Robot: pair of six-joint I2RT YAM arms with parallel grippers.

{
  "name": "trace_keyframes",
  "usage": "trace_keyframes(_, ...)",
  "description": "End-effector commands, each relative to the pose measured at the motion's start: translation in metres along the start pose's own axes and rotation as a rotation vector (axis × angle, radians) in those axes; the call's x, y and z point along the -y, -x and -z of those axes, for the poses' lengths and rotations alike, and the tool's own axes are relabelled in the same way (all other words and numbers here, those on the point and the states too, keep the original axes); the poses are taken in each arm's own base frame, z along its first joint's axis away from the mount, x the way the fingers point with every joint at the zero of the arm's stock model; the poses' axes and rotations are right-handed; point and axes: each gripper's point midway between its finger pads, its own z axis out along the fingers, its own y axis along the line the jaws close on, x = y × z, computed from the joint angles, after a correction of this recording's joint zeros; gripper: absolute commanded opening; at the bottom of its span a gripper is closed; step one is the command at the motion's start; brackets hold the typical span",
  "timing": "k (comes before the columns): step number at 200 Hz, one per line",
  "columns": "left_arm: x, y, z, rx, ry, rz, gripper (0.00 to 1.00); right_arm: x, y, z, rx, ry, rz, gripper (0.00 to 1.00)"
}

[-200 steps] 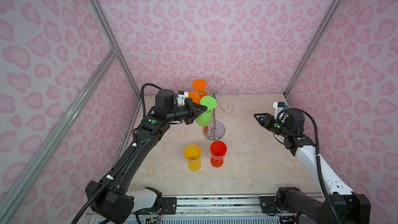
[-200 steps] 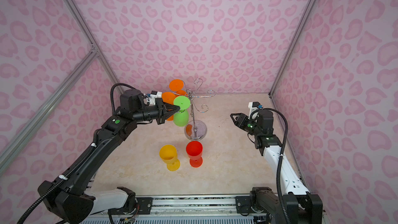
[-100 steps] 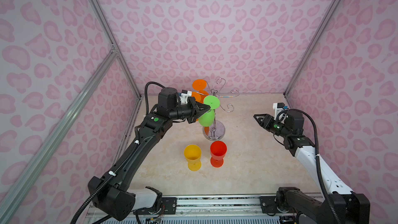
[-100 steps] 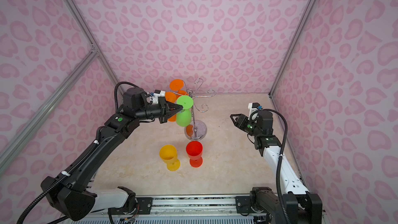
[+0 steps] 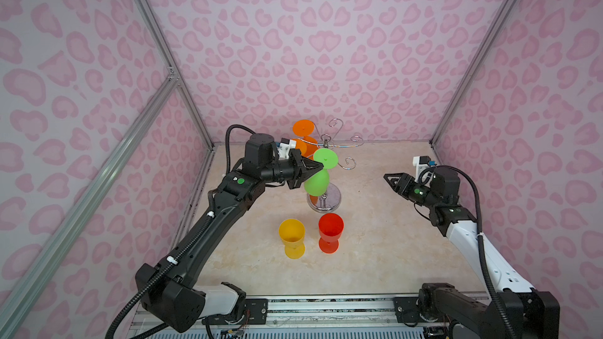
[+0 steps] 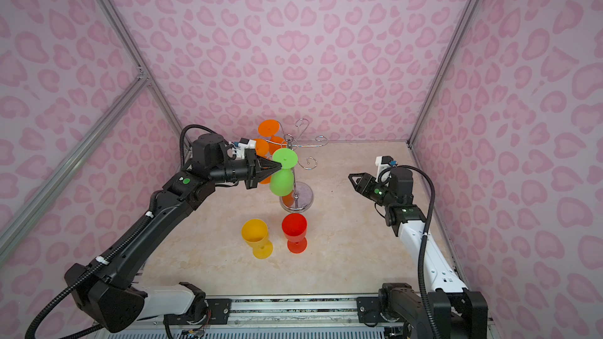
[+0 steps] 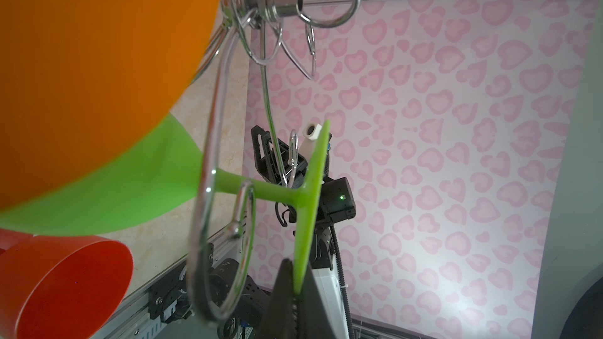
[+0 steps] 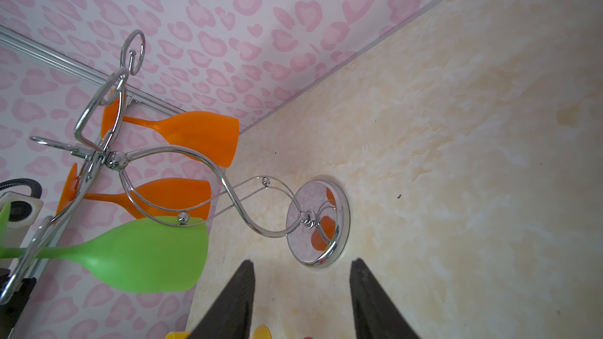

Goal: Take the wine glass off the wine glass rack

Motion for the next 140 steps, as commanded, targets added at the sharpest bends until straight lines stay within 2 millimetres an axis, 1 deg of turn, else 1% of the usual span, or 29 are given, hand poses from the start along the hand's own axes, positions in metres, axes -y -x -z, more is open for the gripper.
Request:
trace_keyframes(1, 0.012, -0.003, 0.001, -0.009, -0.038, -0.031, 0.02, -0.002, 0.002, 0.0, 0.006, 0.012, 0.006, 0.48)
trace_keyframes(52, 0.023, -0.017, 0.004, -0.032, -0.065, -0.048, 0.02, -0.004, 0.004, 0.0, 0.007, 0.014, 0.006, 0.48)
trace_keyframes(81, 0.029, -0.024, 0.013, -0.03, -0.083, -0.063, 0.02, -0.005, 0.005, 0.001, 0.006, 0.012, 0.01, 0.48)
trace_keyframes(140, 0.054, -0.045, 0.035, -0.057, -0.157, -0.138, 0.02, -0.009, 0.008, 0.002, 0.001, 0.011, 0.013, 0.49)
